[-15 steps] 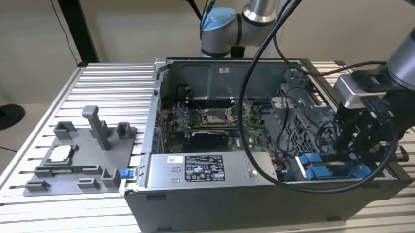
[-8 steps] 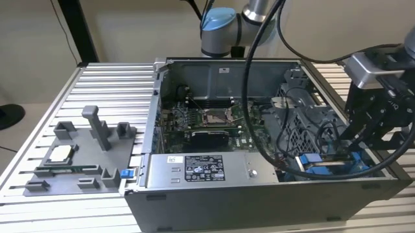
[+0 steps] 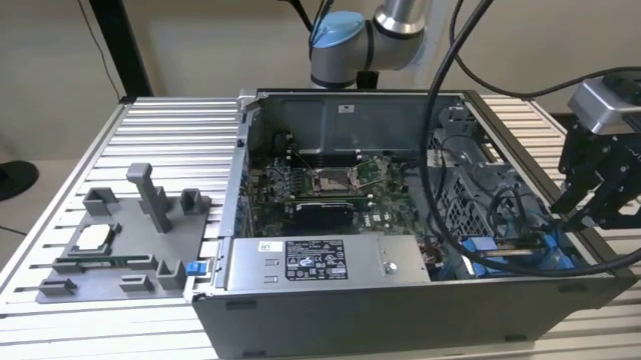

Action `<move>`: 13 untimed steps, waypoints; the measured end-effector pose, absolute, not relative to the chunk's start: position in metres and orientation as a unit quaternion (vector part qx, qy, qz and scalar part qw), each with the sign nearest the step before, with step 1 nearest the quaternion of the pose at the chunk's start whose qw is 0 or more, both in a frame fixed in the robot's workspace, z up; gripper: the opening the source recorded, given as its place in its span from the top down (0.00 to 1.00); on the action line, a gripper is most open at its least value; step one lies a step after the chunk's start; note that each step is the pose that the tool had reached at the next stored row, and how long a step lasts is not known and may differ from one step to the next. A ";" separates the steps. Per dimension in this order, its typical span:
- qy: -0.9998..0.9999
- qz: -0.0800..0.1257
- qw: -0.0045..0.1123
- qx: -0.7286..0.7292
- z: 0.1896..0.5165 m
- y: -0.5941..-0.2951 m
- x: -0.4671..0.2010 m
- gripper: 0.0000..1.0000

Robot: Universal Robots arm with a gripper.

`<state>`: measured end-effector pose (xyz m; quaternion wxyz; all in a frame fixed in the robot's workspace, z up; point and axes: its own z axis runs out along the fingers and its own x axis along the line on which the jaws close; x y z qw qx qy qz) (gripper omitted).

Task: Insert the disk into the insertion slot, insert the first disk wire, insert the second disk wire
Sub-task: 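Insert the first disk wire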

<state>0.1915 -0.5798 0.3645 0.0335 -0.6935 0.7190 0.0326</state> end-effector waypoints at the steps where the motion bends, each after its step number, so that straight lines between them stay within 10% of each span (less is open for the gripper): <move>1: 0.719 0.033 0.033 -0.694 0.364 -0.579 0.194 0.00; 13: 0.704 0.045 0.022 -0.708 0.358 -0.572 0.196 0.00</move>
